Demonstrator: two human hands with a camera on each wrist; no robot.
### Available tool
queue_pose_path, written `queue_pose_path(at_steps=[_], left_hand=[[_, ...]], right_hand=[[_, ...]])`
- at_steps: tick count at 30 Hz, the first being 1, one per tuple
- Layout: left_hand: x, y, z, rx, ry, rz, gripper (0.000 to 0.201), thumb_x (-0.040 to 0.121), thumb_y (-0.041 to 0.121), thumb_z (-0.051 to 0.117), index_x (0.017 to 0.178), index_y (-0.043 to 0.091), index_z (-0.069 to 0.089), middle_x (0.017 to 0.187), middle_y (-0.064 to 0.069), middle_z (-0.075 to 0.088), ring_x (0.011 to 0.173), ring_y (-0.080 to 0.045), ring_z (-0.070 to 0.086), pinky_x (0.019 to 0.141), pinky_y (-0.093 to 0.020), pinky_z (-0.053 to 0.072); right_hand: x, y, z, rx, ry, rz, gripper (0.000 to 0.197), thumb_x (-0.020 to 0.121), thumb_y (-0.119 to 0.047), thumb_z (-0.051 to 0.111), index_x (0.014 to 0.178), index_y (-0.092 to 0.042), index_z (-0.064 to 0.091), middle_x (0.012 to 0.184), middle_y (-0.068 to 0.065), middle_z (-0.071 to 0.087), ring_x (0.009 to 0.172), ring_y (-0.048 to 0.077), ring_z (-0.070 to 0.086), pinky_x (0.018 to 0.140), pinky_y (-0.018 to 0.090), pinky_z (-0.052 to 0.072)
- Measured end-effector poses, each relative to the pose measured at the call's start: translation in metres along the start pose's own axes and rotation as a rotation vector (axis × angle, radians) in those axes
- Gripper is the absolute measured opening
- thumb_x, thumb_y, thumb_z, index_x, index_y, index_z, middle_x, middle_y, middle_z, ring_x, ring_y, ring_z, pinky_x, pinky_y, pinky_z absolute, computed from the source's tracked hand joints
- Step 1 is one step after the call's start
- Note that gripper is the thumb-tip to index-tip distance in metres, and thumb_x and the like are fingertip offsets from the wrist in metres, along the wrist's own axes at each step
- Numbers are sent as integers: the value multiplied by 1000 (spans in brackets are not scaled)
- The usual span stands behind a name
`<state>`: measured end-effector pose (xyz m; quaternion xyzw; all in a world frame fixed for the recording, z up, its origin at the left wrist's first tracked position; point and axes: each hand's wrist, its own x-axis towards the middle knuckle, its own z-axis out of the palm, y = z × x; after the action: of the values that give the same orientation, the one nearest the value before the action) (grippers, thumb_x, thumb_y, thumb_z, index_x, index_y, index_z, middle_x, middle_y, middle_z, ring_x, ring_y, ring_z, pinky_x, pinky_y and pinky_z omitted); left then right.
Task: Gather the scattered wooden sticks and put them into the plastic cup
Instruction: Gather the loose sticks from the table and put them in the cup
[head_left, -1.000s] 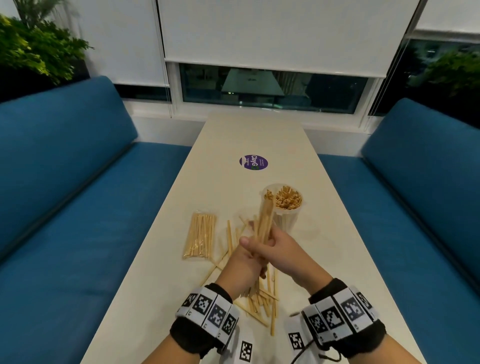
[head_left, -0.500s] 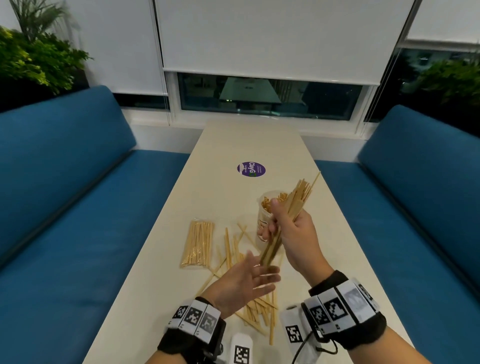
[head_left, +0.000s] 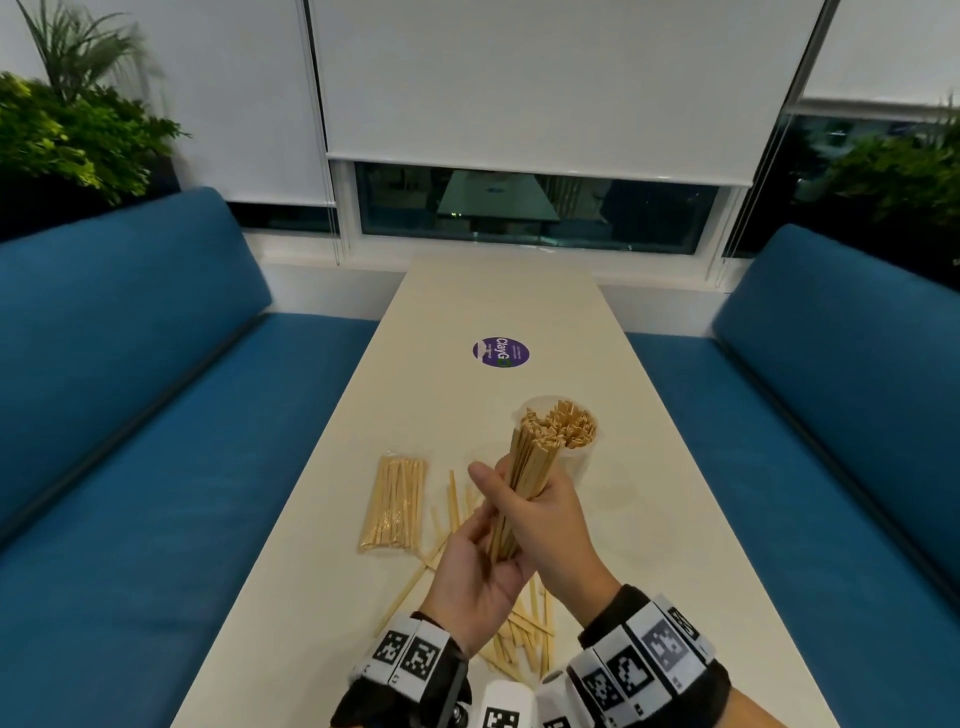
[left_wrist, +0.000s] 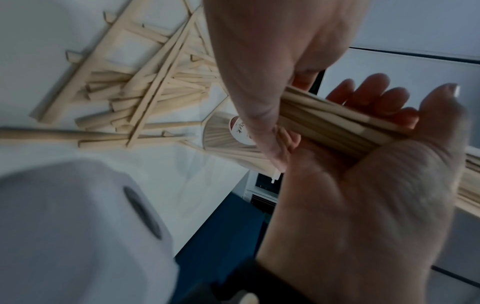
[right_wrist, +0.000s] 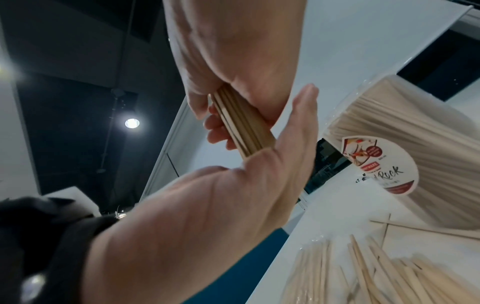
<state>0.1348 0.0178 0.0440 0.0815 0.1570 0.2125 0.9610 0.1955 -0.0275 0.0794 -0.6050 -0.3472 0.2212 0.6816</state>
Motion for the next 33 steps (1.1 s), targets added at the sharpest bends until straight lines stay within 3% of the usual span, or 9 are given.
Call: queue_pose_path(at_steps=[7, 11, 17, 21, 24, 26, 28, 30, 33], left_hand=[[-3, 2, -4, 324, -30, -6, 32, 97, 17, 35, 103, 3, 64, 95, -16, 70, 85, -23, 69, 72, -34, 60], [-7, 15, -2, 796, -110, 19, 23, 78, 4, 51, 99, 7, 60, 86, -6, 66, 81, -13, 65, 76, -25, 50], [-7, 7, 12, 1553, 61, 159, 10, 88, 12, 55, 85, 21, 53, 69, 4, 54, 59, -6, 50, 49, -9, 40], [-6, 0, 14, 1570, 140, 293, 21, 90, 7, 51, 75, 22, 48, 62, 6, 47, 52, -2, 42, 43, -7, 32], [-10, -3, 14, 1465, 52, 295, 23, 89, -2, 49, 81, 19, 49, 61, 2, 45, 52, -6, 42, 46, -10, 35], [-12, -3, 12, 1500, 38, 345, 17, 91, 1, 47, 84, 16, 51, 58, 0, 44, 50, -4, 42, 48, -12, 34], [-12, -1, 10, 1512, 38, 390, 7, 93, 7, 50, 97, 9, 56, 59, -10, 51, 44, 1, 43, 44, -7, 33], [-12, 0, 7, 1487, 4, 417, 6, 93, 11, 53, 93, 8, 58, 59, -15, 52, 41, -1, 41, 41, -7, 30], [-10, -1, -1, 1558, -12, 422, 23, 93, 16, 52, 71, 20, 49, 42, 9, 40, 41, -4, 29, 42, -13, 23]], right_hand=[[8, -2, -9, 29, 45, 66, 30, 88, -28, 61, 65, -9, 53, 47, 2, 54, 53, 21, 61, 60, 33, 54], [13, -1, -19, -17, 39, 34, 35, 90, -30, 56, 79, 3, 62, 57, 2, 67, 75, 9, 71, 68, 19, 53], [5, 1, -11, -135, 8, 22, 29, 88, -37, 57, 72, -16, 70, 73, -2, 75, 81, 0, 68, 81, 23, 50], [2, 0, -8, -142, -32, 22, 37, 82, -45, 53, 82, -11, 69, 76, 1, 75, 81, 0, 68, 76, 13, 49], [4, -1, -9, -211, -66, 19, 26, 84, -40, 60, 80, -16, 67, 79, -3, 75, 84, 2, 68, 82, 25, 50], [5, -2, -11, -279, -78, -3, 25, 80, -36, 70, 98, -24, 59, 97, -10, 70, 96, 0, 63, 88, 28, 48], [6, -4, -14, -382, -9, -98, 78, 71, -33, 79, 133, -32, 30, 134, -13, 43, 125, -1, 42, 106, 24, 36], [9, -10, -17, -491, 73, -335, 110, 69, -30, 81, 141, -44, -2, 150, -17, 11, 142, 2, 12, 114, 18, 18], [15, -19, -22, -788, 9, -528, 97, 78, -41, 70, 146, -37, 0, 155, -6, 9, 145, 7, 3, 118, 17, 9]])
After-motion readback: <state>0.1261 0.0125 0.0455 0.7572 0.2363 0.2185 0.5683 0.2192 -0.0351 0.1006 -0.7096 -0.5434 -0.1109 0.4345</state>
